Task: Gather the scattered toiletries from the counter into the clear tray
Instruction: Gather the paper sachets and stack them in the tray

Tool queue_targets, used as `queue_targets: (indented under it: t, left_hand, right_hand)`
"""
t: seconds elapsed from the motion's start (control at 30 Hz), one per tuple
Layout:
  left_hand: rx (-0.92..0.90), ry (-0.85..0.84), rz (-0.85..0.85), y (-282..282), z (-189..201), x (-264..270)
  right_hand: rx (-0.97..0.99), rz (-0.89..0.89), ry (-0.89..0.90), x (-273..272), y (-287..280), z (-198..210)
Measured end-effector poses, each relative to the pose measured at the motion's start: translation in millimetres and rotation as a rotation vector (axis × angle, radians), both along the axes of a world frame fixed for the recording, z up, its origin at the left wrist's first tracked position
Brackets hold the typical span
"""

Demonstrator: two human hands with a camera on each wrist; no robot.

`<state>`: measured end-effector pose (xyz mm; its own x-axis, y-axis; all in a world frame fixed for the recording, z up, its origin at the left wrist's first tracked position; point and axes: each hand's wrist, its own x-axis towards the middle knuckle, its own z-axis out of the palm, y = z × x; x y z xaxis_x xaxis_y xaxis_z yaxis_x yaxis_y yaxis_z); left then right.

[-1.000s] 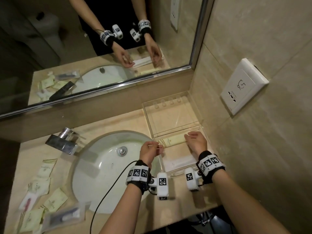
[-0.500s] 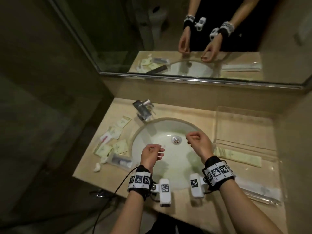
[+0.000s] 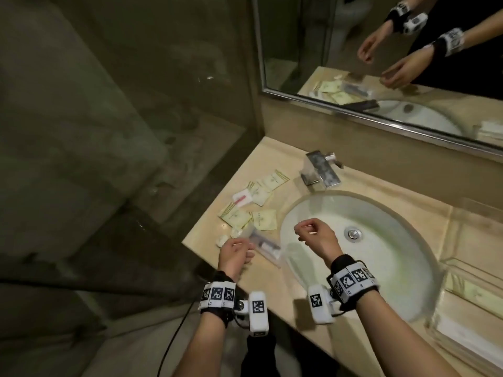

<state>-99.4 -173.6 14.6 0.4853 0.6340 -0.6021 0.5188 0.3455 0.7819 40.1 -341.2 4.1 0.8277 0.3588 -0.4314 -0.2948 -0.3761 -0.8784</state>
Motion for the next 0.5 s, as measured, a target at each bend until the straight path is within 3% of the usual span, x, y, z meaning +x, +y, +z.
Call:
queue_targets:
  t: [0.23,0.5]
  left_hand:
    - [0.029,0.088,0.004,91,-34,1]
    - [0.136,0.147,-0.051,142,-59,39]
  right_hand:
    - [-0.196,0.102,-0.112,-4,83,-31]
    - [-0.322,0.215,-0.274,21,123,-50]
